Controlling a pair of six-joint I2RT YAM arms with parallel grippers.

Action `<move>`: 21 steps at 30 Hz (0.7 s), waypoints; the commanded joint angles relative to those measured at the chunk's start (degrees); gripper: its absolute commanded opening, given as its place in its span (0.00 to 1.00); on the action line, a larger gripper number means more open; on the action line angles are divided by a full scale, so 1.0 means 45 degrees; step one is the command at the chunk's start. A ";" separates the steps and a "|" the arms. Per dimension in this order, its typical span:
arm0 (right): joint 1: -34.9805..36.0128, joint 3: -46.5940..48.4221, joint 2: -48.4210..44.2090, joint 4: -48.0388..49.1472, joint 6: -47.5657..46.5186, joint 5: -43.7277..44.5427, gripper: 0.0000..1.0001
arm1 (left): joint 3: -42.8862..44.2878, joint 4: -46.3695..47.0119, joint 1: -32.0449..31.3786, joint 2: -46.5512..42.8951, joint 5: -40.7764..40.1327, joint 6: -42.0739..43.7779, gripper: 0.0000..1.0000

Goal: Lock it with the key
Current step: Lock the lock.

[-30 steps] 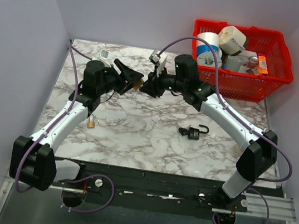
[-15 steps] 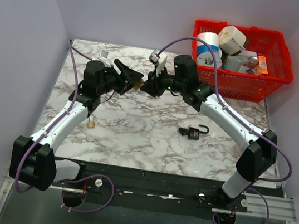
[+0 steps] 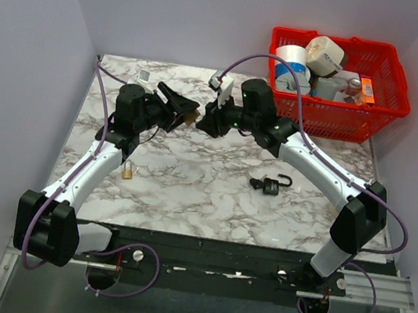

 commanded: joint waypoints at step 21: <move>0.0408 0.0594 0.0498 0.0060 0.0138 0.0477 0.34 | 0.0758 0.0871 0.0055 -0.0066 -0.0210 -0.0827 0.04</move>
